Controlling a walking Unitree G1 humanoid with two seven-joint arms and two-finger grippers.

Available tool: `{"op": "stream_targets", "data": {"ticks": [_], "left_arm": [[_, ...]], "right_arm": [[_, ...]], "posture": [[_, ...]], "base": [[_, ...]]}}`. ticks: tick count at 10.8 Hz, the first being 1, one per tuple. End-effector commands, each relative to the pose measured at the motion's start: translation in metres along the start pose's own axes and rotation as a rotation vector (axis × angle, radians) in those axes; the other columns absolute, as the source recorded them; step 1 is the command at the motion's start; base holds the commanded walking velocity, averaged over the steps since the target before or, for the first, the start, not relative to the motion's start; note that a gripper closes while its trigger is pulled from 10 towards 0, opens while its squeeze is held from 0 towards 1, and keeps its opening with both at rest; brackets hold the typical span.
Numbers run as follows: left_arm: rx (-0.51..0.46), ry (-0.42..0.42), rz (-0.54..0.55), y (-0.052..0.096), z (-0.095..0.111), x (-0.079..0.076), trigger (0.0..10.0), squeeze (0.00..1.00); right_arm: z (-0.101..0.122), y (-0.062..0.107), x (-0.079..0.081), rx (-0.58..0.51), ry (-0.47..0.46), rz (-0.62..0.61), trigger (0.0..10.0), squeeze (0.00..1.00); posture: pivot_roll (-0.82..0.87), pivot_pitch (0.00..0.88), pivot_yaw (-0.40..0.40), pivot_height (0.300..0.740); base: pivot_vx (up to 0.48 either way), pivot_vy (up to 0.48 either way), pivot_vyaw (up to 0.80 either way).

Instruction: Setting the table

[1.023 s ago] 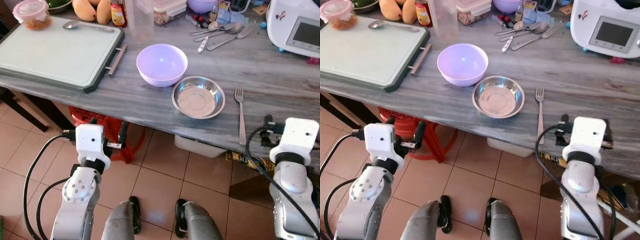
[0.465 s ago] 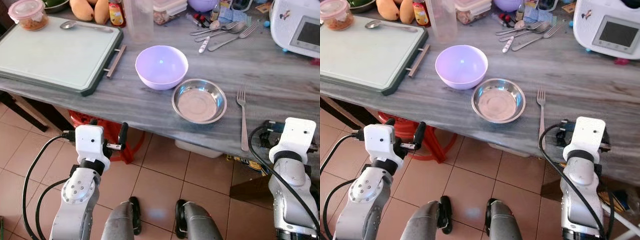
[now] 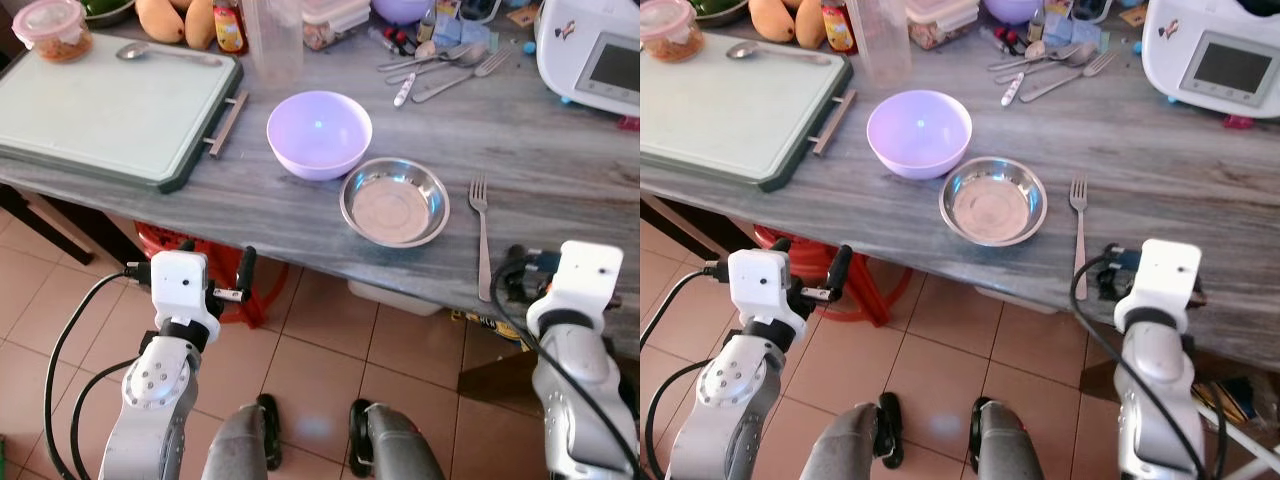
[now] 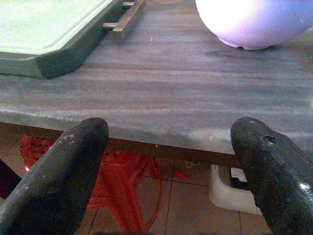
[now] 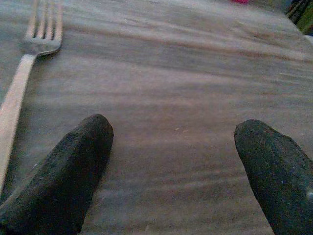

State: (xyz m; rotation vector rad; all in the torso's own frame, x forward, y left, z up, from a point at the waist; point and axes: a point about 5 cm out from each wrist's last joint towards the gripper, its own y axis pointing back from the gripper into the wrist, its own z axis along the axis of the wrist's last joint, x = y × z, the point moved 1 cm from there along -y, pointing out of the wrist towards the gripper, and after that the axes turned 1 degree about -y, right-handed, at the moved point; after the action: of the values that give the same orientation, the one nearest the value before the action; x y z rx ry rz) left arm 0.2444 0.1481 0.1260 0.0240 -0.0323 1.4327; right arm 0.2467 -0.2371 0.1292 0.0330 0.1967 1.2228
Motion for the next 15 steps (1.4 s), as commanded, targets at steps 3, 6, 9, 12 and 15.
{"op": "stream_targets", "data": {"ticks": [3, 6, 9, 12, 15], "left_arm": [[0.006, -0.002, -0.009, 0.001, 0.000, -0.001, 10.0, 0.00], [0.006, -0.004, -0.007, 0.001, 0.000, -0.001, 10.0, 0.00], [0.007, -0.007, -0.010, 0.001, 0.000, 0.000, 10.0, 0.00], [0.009, -0.008, -0.012, 0.001, -0.001, -0.001, 10.0, 0.00], [0.009, -0.007, -0.015, 0.000, -0.001, -0.002, 10.0, 0.00]], "right_arm": [[-0.021, 0.009, 0.019, 0.121, -0.027, 0.111, 10.0, 0.00], [-0.021, 0.009, 0.025, 0.131, -0.046, 0.143, 10.0, 0.00], [-0.027, 0.013, 0.036, 0.173, -0.083, 0.213, 10.0, 0.00], [-0.027, 0.015, 0.039, 0.180, -0.094, 0.240, 10.0, 0.00], [-0.025, 0.012, 0.042, 0.176, -0.106, 0.261, 10.0, 0.00]], "posture": [[-0.05, 0.244, -0.002, 0.740], [-0.04, 0.242, -0.002, 0.740], [-0.04, 0.244, 0.000, 0.740], [-0.04, 0.244, 0.001, 0.740], [-0.04, 0.240, 0.000, 0.740]], "base": [[0.000, 0.000, 0.00], [0.000, 0.000, 0.00], [0.000, 0.000, 0.00], [0.000, 0.000, 0.00], [0.000, 0.000, 0.00]]}}
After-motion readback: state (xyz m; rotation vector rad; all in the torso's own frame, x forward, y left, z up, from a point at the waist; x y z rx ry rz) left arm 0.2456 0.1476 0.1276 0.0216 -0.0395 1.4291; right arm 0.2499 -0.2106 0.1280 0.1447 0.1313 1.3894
